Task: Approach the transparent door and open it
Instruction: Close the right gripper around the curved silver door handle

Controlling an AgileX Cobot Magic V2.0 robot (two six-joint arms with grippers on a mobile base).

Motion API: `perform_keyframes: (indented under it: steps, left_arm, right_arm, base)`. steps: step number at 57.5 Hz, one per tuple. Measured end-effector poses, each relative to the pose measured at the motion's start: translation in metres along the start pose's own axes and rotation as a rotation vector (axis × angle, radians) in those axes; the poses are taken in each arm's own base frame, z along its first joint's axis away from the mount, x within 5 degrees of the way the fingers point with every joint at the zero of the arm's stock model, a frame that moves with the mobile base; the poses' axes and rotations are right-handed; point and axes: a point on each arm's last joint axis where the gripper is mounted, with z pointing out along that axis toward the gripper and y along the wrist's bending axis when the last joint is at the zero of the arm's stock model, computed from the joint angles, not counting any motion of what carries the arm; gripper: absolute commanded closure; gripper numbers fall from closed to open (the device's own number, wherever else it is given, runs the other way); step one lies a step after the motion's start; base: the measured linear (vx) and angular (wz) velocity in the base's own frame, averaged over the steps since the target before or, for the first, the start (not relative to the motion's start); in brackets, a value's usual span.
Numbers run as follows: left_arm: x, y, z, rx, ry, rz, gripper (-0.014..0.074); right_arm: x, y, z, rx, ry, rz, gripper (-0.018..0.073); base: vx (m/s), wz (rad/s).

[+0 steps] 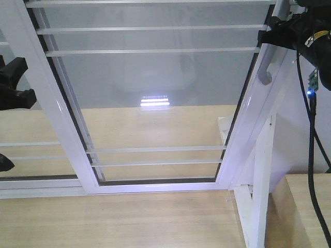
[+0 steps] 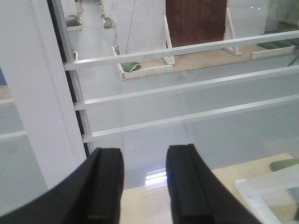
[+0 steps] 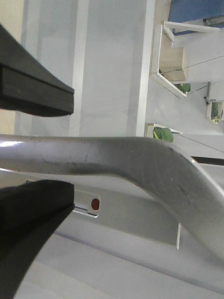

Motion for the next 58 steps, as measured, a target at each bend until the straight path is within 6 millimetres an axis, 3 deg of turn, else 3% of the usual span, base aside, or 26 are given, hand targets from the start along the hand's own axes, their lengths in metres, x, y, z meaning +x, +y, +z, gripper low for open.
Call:
perform_keyframes:
  steps: [30, 58]
  left_arm:
    - [0.000, 0.000, 0.000, 0.000, 0.001, 0.000, 0.0216]
    - [0.000, 0.000, 0.000, 0.000, 0.001, 0.000, 0.0216]
  right_arm:
    - [0.030, 0.000, 0.024, 0.013, -0.071, 0.061, 0.0170]
    - [0.038, -0.001, 0.031, 0.021, -0.107, 0.077, 0.0294]
  base:
    - [0.00, 0.00]
    - [0.00, 0.00]
